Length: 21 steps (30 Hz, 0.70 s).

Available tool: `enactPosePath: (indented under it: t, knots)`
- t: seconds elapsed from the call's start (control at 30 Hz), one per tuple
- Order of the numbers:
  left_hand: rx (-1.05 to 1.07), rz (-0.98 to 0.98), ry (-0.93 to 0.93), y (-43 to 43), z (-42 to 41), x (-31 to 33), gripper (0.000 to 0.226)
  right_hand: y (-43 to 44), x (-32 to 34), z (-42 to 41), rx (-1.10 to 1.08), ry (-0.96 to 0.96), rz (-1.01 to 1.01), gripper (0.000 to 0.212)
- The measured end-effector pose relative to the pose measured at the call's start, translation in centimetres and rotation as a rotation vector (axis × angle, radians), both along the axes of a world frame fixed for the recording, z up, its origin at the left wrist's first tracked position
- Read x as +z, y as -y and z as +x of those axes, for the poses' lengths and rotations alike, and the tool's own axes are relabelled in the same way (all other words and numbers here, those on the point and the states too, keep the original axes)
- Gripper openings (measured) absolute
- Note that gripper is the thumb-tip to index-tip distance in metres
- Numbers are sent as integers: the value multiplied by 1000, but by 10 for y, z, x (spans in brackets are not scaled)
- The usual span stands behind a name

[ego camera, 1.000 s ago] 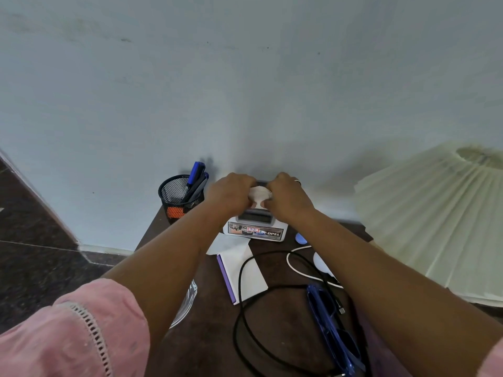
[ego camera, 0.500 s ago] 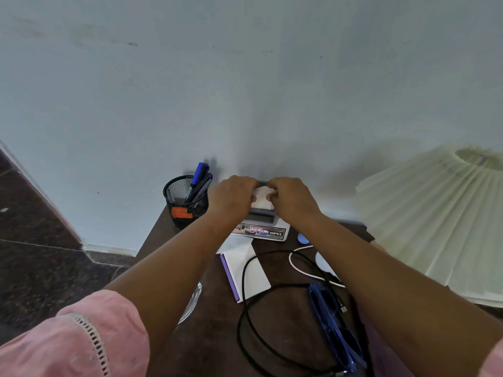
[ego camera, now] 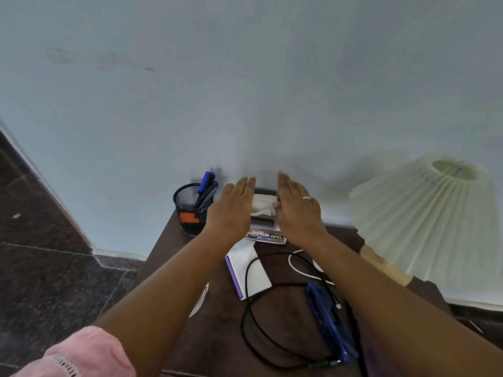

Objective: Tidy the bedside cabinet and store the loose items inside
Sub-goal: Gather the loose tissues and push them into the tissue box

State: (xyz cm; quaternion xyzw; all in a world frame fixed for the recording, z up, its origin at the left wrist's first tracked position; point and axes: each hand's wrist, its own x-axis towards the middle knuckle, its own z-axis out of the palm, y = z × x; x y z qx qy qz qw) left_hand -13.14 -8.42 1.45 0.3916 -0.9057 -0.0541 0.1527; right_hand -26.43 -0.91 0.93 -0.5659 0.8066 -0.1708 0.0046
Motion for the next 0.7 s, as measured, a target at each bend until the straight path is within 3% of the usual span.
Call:
enactPosePath:
  t: [0.07,0.27,0.5,0.6,0.7]
  knots:
    - [14,40,-35,-6,7,7,71,-8,10,-1,-24,29,-14,66]
    - [64,398,13,-48,39,5,66,-52,7,21,-11,272,116,67]
    - [242,805,-353,-129,80,-18,61,-101,-7,57,-9,355,190,60]
    - [327,854,-495,-151,92,-23,49,-112,-2,65,25,413,200,56]
    - [371,909,-523,-164,100,-26,49,-126,-5,77,70,488,197,53]
